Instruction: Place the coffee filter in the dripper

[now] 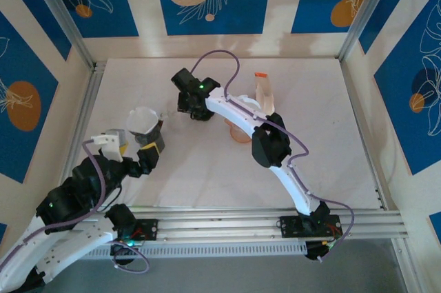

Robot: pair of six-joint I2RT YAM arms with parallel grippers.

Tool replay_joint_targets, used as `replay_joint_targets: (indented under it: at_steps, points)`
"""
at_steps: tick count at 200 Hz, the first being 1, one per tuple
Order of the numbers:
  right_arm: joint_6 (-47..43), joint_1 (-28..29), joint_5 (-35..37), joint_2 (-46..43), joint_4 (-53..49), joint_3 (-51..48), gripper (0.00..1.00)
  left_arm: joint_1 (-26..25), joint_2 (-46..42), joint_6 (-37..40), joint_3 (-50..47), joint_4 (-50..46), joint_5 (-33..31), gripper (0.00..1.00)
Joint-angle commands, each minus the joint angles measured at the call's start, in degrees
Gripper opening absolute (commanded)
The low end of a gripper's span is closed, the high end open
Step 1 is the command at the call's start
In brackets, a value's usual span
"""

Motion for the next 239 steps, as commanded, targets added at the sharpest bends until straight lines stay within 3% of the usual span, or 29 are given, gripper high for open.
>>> replay_joint_targets:
  at_steps: [1, 195, 239]
  points:
    - [1.4, -0.2, -1.3, 1.0, -1.7, 1.6, 0.37, 0.3, -0.7, 1.1, -0.6, -0.9, -1.7, 1.00]
    - [0.6, -0.5, -2.0, -0.9, -1.2, 0.1, 0.00, 0.3, -0.8, 0.0, -0.5, -1.5, -3.4, 1.00]
    - [-3.7, 0.3, 0.0, -6.0, 0.2, -5.1, 0.00, 0.3, -0.7, 0.2, -0.5, -1.1, -3.3, 1.00]
